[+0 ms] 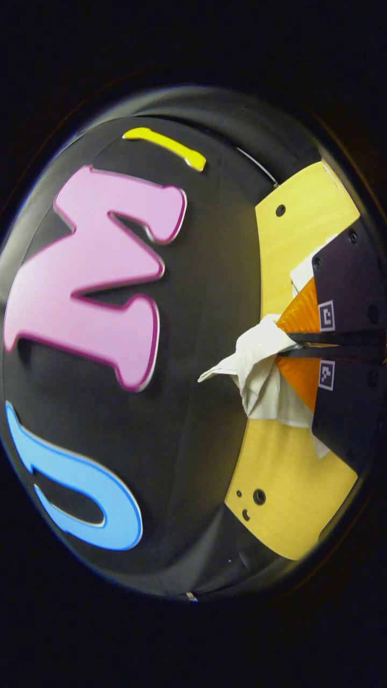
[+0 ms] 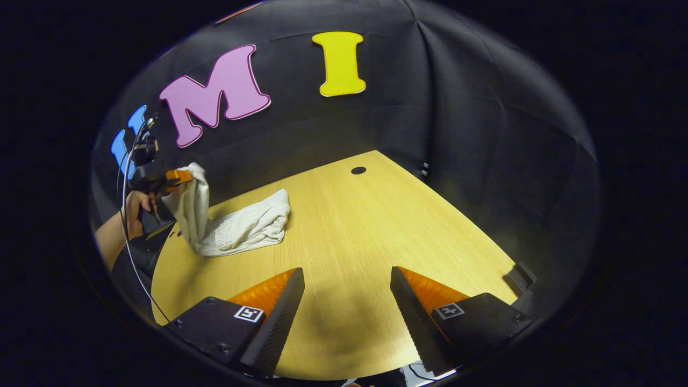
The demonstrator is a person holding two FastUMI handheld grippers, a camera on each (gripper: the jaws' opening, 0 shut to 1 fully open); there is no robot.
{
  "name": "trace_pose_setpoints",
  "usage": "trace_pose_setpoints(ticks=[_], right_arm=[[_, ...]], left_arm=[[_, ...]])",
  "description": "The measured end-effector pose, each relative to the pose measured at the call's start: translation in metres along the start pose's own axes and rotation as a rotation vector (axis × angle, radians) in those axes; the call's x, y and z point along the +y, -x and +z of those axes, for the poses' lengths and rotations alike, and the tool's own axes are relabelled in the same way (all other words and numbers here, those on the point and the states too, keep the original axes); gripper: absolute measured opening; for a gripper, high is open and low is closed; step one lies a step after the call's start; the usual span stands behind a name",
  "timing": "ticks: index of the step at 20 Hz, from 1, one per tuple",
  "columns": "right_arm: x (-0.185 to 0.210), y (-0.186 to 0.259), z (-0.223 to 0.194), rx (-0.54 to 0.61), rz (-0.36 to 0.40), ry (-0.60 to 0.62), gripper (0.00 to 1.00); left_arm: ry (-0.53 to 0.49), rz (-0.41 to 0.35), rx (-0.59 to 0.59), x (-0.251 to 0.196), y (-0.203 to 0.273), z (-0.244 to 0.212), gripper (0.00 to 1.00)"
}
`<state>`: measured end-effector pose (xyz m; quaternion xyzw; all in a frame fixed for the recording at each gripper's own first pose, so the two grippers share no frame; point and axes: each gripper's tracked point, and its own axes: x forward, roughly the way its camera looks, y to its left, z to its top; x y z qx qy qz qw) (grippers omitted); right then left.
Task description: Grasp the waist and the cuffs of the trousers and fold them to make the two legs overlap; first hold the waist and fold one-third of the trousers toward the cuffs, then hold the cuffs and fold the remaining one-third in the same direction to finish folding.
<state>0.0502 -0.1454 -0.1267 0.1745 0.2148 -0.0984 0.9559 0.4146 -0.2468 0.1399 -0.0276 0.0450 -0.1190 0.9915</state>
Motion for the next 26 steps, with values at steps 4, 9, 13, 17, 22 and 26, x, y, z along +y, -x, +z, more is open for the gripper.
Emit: trace_pose_setpoints(ticks=[4, 9, 13, 17, 22, 26], right_arm=[[-0.005, -0.009, 0.006, 0.012, 0.072, 0.03, 0.99], [-0.026, -0.016, 0.007, 0.053, 0.13, 0.049, 0.99], [-0.043, -0.018, 0.004, 0.07, 0.146, 0.043, 0.99], [-0.052, -0.018, 0.005, 0.07, 0.15, 0.017, 0.99], [-0.055, -0.022, 0.009, 0.047, 0.145, 0.045, 0.99], [-0.034, -0.014, 0.031, -0.019, 0.158, 0.097, 0.99]], left_arm=[[-0.03, -0.042, 0.051, -0.07, -0.012, -0.03, 0.05], [-0.073, -0.051, 0.119, -0.127, -0.025, -0.069, 0.12], [-0.079, -0.046, 0.171, -0.154, -0.021, -0.095, 0.19], [-0.068, -0.102, 0.147, -0.176, 0.0, -0.092, 0.69], [-0.078, -0.166, 0.083, -0.181, 0.056, -0.069, 0.95], [-0.082, -0.146, -0.031, -0.157, 0.124, -0.035, 0.96]])
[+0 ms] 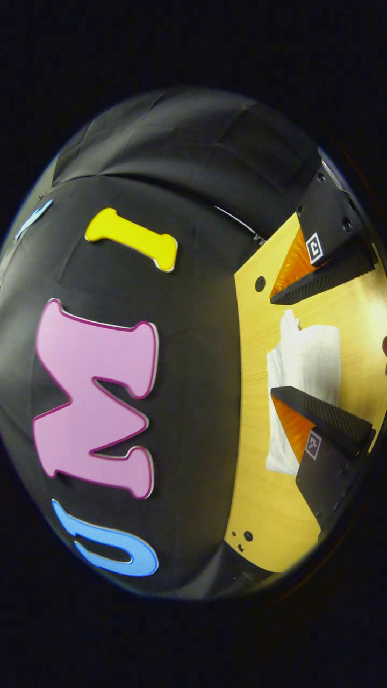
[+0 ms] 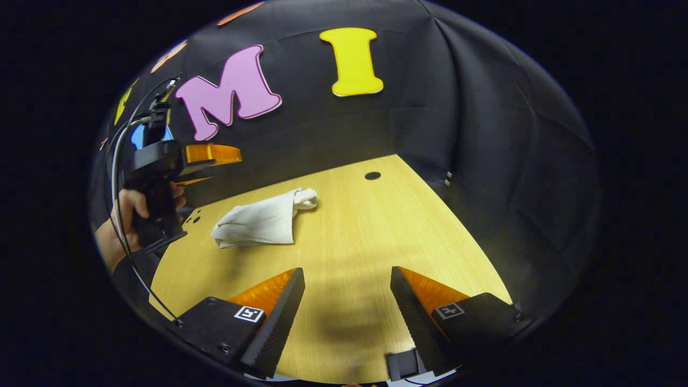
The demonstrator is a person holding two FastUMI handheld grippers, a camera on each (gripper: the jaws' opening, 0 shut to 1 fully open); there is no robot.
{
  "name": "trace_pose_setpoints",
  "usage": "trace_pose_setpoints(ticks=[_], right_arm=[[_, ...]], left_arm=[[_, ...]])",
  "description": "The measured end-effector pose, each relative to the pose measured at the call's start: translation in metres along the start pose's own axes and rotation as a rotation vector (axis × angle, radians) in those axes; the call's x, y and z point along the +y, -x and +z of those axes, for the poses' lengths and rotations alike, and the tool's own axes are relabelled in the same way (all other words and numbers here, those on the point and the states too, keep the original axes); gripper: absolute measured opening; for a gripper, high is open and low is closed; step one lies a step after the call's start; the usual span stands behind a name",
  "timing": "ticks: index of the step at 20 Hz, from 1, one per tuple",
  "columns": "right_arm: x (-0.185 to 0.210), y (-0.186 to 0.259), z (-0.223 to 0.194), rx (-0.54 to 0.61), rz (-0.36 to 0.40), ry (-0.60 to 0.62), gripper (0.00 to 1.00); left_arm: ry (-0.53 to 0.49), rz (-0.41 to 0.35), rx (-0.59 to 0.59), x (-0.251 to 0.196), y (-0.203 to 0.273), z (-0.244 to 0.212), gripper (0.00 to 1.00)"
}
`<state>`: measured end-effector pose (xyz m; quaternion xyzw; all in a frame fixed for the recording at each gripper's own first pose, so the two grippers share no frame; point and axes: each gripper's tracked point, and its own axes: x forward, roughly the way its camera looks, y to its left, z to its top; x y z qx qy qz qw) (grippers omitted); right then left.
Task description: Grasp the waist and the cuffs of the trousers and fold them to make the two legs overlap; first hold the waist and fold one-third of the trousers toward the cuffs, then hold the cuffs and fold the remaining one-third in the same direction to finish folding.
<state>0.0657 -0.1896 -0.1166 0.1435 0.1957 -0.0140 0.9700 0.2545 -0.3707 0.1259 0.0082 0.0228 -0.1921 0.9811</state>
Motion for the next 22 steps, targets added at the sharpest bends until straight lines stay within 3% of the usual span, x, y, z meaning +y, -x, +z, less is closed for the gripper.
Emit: trace_pose_setpoints(ticks=[7, 11, 17, 22], right_arm=[[0.056, 0.04, 0.056, -0.173, 0.009, 0.079, 0.99], [0.087, 0.076, 0.062, -0.261, -0.003, 0.162, 0.99], [0.135, 0.116, 0.035, -0.303, 0.049, 0.137, 0.99], [0.149, 0.135, -0.011, -0.25, 0.062, 0.139, 0.98]], left_arm=[[-0.012, 0.082, -0.099, 0.064, 0.138, 0.012, 0.96], [-0.033, 0.155, -0.141, 0.092, 0.202, 0.001, 0.96], [-0.019, 0.288, -0.191, 0.102, 0.277, -0.049, 0.96], [-0.005, 0.354, -0.146, 0.108, 0.327, -0.105, 0.96]])
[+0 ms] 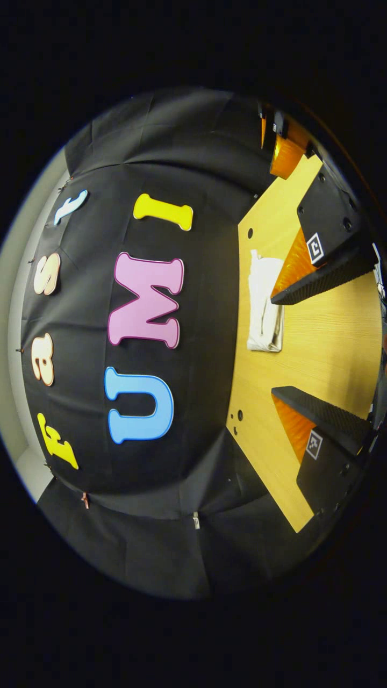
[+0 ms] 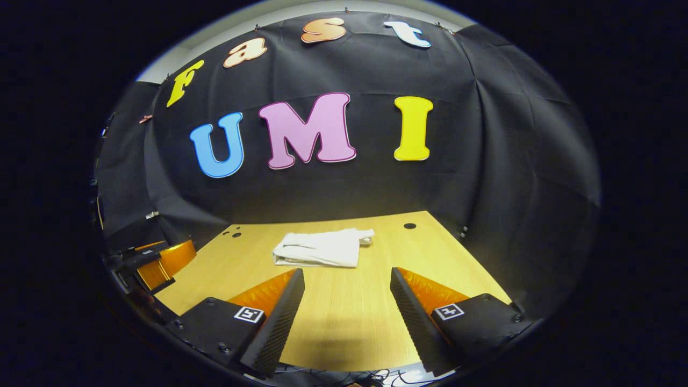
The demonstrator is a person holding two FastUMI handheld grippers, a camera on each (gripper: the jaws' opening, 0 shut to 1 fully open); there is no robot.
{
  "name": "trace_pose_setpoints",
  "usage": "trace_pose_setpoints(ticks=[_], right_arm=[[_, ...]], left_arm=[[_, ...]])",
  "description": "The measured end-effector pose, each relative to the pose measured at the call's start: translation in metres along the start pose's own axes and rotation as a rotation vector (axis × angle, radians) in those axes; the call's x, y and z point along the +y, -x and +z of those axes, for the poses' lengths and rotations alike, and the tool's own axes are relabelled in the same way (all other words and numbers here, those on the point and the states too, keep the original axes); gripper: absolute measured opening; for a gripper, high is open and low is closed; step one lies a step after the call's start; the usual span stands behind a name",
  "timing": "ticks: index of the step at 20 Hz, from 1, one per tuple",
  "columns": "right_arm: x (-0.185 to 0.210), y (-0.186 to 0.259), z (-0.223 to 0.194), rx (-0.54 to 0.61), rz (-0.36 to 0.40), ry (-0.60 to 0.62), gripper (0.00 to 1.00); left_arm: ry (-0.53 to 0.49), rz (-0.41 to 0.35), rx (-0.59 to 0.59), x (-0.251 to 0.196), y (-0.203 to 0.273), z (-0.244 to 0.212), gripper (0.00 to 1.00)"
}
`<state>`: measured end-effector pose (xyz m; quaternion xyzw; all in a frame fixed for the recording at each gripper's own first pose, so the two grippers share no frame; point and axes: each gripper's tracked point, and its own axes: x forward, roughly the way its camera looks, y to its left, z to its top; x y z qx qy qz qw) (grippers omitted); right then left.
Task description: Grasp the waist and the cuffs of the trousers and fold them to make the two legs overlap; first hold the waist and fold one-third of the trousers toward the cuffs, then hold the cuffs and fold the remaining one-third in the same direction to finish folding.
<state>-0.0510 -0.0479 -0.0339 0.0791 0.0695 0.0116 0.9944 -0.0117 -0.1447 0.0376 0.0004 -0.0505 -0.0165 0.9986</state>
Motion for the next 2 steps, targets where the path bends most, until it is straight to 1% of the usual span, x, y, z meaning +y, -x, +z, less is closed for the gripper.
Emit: trace_pose_setpoints(ticks=[2], right_arm=[[-0.005, 0.003, 0.0, -0.009, -0.017, 0.007, 0.98]], left_arm=[[-0.049, -0.027, 0.04, -0.003, 0.012, -0.02, 0.96]])
